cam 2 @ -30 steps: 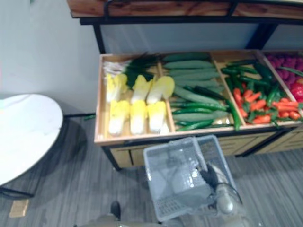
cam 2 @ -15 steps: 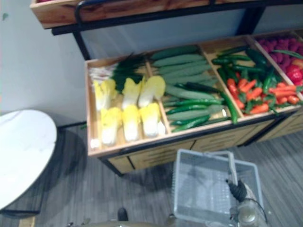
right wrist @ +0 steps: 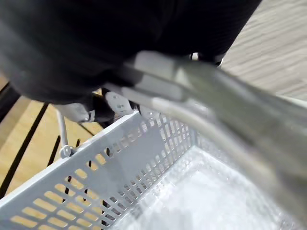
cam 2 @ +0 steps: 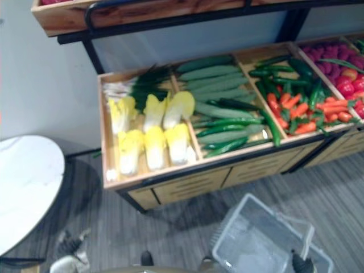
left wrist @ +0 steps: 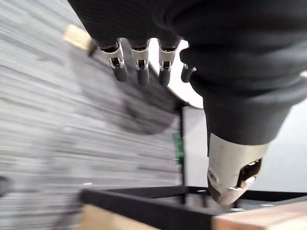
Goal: Pick vegetable in the basket
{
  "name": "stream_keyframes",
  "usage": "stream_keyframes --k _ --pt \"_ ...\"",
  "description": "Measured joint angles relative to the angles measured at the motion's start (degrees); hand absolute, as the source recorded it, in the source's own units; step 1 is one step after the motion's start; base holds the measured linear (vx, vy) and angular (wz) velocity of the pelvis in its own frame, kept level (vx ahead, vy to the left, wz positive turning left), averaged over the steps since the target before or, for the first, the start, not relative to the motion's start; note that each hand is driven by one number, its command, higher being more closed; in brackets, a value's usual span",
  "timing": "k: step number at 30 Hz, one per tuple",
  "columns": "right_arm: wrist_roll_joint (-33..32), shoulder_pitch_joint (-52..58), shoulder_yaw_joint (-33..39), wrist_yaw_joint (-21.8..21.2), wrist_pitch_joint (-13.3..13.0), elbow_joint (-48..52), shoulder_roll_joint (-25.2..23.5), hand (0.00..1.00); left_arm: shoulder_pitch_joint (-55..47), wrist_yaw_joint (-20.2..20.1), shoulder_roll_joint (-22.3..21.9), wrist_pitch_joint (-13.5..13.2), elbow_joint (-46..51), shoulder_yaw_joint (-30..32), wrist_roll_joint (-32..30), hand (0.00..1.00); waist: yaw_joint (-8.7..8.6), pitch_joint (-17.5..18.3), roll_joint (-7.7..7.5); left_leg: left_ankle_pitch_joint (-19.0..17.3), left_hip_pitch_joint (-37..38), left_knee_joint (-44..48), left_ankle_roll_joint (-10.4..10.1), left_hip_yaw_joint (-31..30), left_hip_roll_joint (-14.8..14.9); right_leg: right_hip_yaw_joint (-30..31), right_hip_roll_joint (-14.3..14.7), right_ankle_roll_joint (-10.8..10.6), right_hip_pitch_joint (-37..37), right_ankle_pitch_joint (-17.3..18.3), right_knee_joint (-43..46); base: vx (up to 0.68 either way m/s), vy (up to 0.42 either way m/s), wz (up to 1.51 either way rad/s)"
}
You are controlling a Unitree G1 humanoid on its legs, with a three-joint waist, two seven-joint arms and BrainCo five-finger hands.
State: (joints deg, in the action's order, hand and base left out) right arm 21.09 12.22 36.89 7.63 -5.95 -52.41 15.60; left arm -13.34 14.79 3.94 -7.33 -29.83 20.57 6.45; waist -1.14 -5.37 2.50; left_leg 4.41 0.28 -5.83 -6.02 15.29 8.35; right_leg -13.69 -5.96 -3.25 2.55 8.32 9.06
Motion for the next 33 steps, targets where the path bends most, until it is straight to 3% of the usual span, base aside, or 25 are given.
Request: stream_keyframes --k 5,12,20,33 --pt "-1.8 2.7 1.1 1.6 0.5 2.4 -2.9 1.0 0.2 4.7 -2.9 -1.5 16.5 0.0 -5.3 0.0 0.11 -0.2 -0.28 -1.0 1.1 0.0 0.1 2.4 0.4 0.5 0.0 -0.1 -1.1 0.0 -0.1 0.02 0.003 -0.1" --pt "-1.9 3.0 -0.8 1.8 0.5 4.6 -4.6 1.0 2.1 8.8 -6.1 -1.3 24.6 -0.7 -9.3 0.0 1.38 -0.4 -2.18 -2.3 2.1 0.0 0.1 6.1 0.6 2.7 0.0 -0.3 -0.9 -0.2 -0.5 0.06 0.02 -0.17" --pt "-1.8 1.5 -5.0 1.7 0.4 4.8 -4.9 1.0 7.8 11.0 -6.1 -0.8 25.1 -3.8 -10.1 0.0 1.38 0.3 -3.92 -2.6 2.1 0.3 0.0 8.2 0.4 4.6 0.1 -0.3 -0.2 -0.2 -1.0 0.09 0.015 -0.08" --pt "-1.7 -3.7 -11.0 2.0 0.2 4.2 -4.9 1.0 14.1 14.6 -3.7 0.5 13.7 -6.2 -12.3 0.0 0.48 0.1 -3.16 -2.1 1.6 0.3 -0.3 10.6 1.6 7.7 1.9 0.3 2.4 -1.1 -1.5 0.02 -0.017 -0.13"
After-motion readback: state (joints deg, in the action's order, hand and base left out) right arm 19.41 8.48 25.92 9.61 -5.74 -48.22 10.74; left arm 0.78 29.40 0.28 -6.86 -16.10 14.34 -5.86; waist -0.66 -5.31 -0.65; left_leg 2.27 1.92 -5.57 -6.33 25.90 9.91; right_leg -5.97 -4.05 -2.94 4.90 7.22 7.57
